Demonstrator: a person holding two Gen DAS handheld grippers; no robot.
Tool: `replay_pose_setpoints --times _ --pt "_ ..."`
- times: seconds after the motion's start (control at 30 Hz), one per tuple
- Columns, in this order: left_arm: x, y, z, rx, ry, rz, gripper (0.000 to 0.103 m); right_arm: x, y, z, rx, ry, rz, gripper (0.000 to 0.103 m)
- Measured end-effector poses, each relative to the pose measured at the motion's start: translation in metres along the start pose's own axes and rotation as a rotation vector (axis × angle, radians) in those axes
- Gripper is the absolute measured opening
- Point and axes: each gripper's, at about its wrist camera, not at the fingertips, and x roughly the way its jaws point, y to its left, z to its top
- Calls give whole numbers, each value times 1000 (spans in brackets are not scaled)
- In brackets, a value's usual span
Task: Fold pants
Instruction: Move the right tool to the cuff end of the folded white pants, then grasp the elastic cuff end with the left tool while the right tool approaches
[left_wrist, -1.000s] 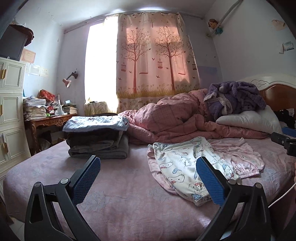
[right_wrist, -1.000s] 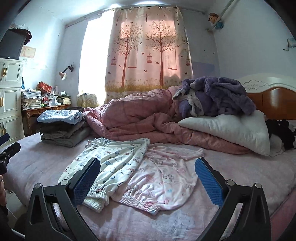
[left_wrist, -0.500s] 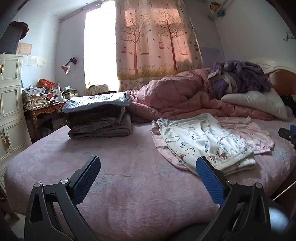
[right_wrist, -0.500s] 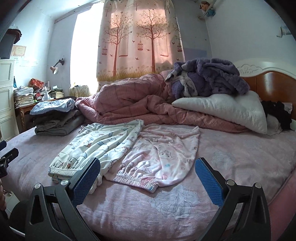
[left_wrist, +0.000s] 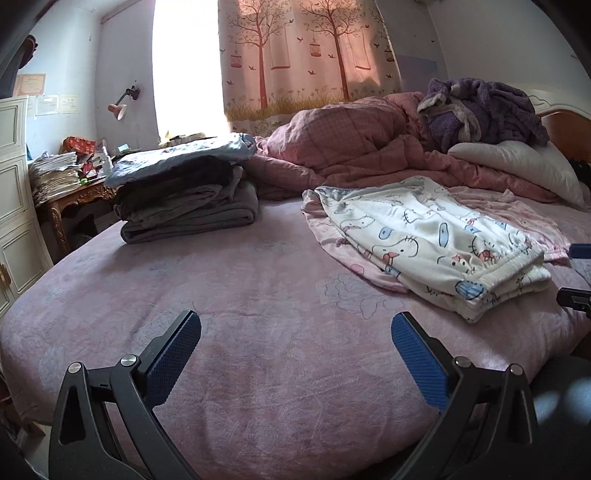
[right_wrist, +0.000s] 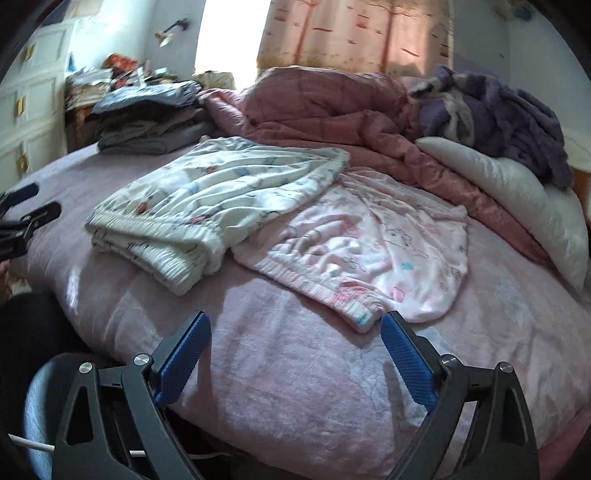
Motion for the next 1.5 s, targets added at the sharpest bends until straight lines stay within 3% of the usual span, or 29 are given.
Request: replay_pose_setpoints --times 0.07,0.17,0.47,0.63,0.83,0.93,1.03,1.1,1.17,1.3,1.5 --pt "8 -1 -2 34 29 -44 102 2 14 2 -112 0 33 93" --pt "18 -9 -3 145 65 -79 103 8 27 8 -273 -15 12 86" --pt "33 -28 17 341 86 -198 102 25 48 30 -426 -51 15 79" --pt "40 -60 27 524 74 -277 99 22 51 44 -417 -84 7 77" --pt "40 -71 28 685 42 -328 92 15 40 60 -310 -86 66 74" --pt "36 -74 27 782 23 -356 89 14 33 69 -240 -87 113 67" --pt "41 -76 32 792 45 -387 88 17 30 79 -196 -87 131 66" --pt "42 -77 33 785 44 -424 81 18 31 83 -197 -98 127 65" --pt "39 -79 31 791 20 -459 67 18 33 86 -190 -105 127 65" --pt "36 -88 31 762 0 -479 57 21 31 89 -166 -108 125 65" --pt "32 -95 37 658 -13 -511 24 32 23 93 -109 -116 118 65"
